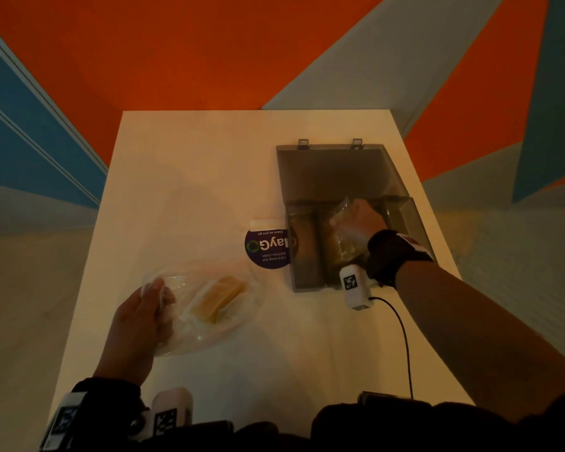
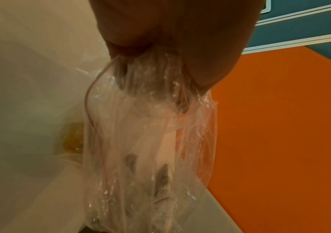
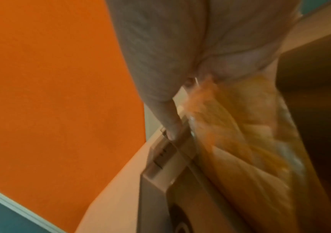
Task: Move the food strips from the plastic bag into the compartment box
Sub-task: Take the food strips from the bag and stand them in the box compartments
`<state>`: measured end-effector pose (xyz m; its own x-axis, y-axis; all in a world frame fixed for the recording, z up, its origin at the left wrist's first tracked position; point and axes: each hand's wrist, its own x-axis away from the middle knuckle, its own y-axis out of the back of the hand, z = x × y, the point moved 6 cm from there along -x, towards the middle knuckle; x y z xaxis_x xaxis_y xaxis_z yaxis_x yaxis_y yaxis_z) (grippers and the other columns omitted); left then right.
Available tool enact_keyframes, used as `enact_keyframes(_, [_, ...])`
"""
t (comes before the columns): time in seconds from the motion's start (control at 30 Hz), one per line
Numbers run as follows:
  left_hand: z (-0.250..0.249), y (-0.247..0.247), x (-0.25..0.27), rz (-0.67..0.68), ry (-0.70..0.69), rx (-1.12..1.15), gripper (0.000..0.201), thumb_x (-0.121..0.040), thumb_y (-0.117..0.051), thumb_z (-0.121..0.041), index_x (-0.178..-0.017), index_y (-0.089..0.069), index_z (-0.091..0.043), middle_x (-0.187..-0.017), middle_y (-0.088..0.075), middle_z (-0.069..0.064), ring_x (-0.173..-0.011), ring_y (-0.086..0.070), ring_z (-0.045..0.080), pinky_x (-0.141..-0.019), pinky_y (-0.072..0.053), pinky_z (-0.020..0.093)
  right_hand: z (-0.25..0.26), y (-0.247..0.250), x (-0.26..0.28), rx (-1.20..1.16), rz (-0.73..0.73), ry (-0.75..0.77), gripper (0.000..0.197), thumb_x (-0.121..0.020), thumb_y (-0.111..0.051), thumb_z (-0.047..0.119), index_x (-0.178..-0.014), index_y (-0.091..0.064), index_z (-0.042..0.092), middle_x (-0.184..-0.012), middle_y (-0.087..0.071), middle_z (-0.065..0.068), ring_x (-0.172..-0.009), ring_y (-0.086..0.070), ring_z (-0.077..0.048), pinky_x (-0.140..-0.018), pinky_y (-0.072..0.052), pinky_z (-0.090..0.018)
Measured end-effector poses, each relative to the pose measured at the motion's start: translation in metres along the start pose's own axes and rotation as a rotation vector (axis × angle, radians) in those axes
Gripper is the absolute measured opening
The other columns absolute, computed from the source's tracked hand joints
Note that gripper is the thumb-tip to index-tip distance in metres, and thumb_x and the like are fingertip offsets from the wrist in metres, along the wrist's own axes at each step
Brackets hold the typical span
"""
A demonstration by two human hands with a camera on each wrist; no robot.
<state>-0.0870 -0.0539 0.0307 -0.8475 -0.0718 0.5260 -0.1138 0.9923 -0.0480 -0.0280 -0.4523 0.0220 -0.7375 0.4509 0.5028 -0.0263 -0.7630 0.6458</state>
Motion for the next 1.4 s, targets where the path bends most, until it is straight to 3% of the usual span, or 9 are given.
enact_keyframes(0.17, [0.002, 0.006, -0.004, -0.045, -0.011, 0.028, 0.038, -0.097, -0.043, -0.031, -0.063, -0.053, -0.020, -0.046, -0.037, -0.006, -0.034, -0.023, 0.009, -0.040, -0.017, 0.018, -0.021, 0.038, 0.013, -0.088, -0.176, 0.115, 0.051, -0.090, -0.058, 0.026, -0.137, -0.039, 0.017, -0.131, -0.054, -0.008, -0.116, -0.053, -0.026, -0.092, -0.045, -0.034])
enact_keyframes(0.3, [-0.001, 0.005, -0.005, -0.028, -0.017, 0.023, 0.035, -0.098, -0.042, -0.030, -0.066, -0.049, -0.018, -0.043, -0.033, -0.008, -0.032, -0.022, 0.008, -0.039, -0.016, 0.015, -0.059, 0.032, 0.016, -0.069, -0.097, 0.061, 0.035, -0.088, -0.061, 0.022, -0.121, -0.052, 0.011, -0.116, -0.061, -0.014, -0.104, -0.061, -0.030, -0.094, -0.051, -0.049])
enact_keyframes(0.37, [-0.001, 0.005, -0.006, -0.040, -0.032, 0.017, 0.034, -0.098, -0.042, -0.028, -0.067, -0.050, -0.018, -0.045, -0.037, -0.009, -0.033, -0.024, 0.007, -0.038, -0.017, 0.015, -0.067, 0.022, 0.017, -0.022, -0.048, 0.045, 0.035, -0.087, -0.063, 0.023, -0.118, -0.054, 0.009, -0.113, -0.062, -0.014, -0.101, -0.063, -0.031, -0.091, -0.052, -0.050])
enact_keyframes(0.63, [0.003, 0.003, -0.009, -0.014, -0.048, 0.020, 0.039, -0.098, -0.042, -0.029, -0.062, -0.053, -0.021, -0.049, -0.035, -0.006, -0.034, -0.022, 0.008, -0.040, -0.016, 0.018, -0.056, 0.015, 0.018, 0.080, -0.286, 0.188, 0.023, -0.092, -0.055, 0.012, -0.113, -0.062, 0.007, -0.116, -0.064, -0.013, -0.106, -0.059, -0.027, -0.084, -0.041, -0.026])
enact_keyframes(0.83, [0.004, 0.004, -0.007, -0.029, -0.045, 0.021, 0.038, -0.098, -0.040, -0.029, -0.063, -0.048, -0.019, -0.047, -0.031, -0.006, -0.033, -0.020, 0.008, -0.039, -0.015, 0.016, -0.031, 0.034, 0.020, 0.051, -0.404, 0.357, 0.030, -0.096, -0.045, 0.011, -0.125, -0.055, 0.011, -0.127, -0.055, -0.015, -0.114, -0.054, -0.028, -0.097, -0.043, -0.034])
enact_keyframes(1.0, [0.004, 0.000, -0.010, -0.006, -0.043, 0.004, 0.047, -0.098, -0.040, -0.030, -0.053, -0.052, -0.023, -0.052, -0.031, -0.003, -0.034, -0.020, 0.008, -0.041, -0.015, 0.018, -0.012, 0.023, 0.006, 0.309, -0.245, 0.368, 0.032, -0.096, -0.043, 0.009, -0.126, -0.055, 0.009, -0.126, -0.058, -0.016, -0.115, -0.055, -0.030, -0.097, -0.043, -0.035])
enact_keyframes(1.13, [0.003, -0.004, -0.010, 0.013, -0.041, -0.005, 0.047, -0.098, -0.040, -0.033, -0.055, -0.054, -0.025, -0.055, -0.032, -0.004, -0.035, -0.021, 0.008, -0.040, -0.016, 0.018, -0.008, 0.009, -0.003, 0.263, -0.124, 0.338, 0.033, -0.095, -0.049, 0.011, -0.128, -0.054, 0.012, -0.124, -0.061, -0.014, -0.115, -0.057, -0.028, -0.098, -0.045, -0.035])
enact_keyframes(1.23, [0.002, -0.003, -0.009, -0.002, -0.041, -0.021, 0.041, -0.098, -0.040, -0.033, -0.061, -0.051, -0.022, -0.051, -0.031, -0.004, -0.034, -0.021, 0.009, -0.039, -0.016, 0.017, -0.009, -0.001, -0.002, 0.141, -0.015, 0.332, 0.039, -0.098, -0.045, 0.015, -0.137, -0.047, 0.016, -0.139, -0.051, -0.010, -0.129, -0.046, -0.025, -0.106, -0.034, -0.031])
enact_keyframes(1.4, [0.003, 0.001, -0.007, -0.042, -0.042, -0.015, 0.037, -0.098, -0.040, -0.033, -0.067, -0.048, -0.016, -0.042, -0.030, -0.007, -0.032, -0.021, 0.009, -0.039, -0.016, 0.016, -0.018, 0.036, 0.001, -0.006, -0.341, 0.256, 0.028, -0.095, -0.049, 0.012, -0.121, -0.059, 0.006, -0.123, -0.062, -0.013, -0.115, -0.056, -0.026, -0.090, -0.037, -0.024])
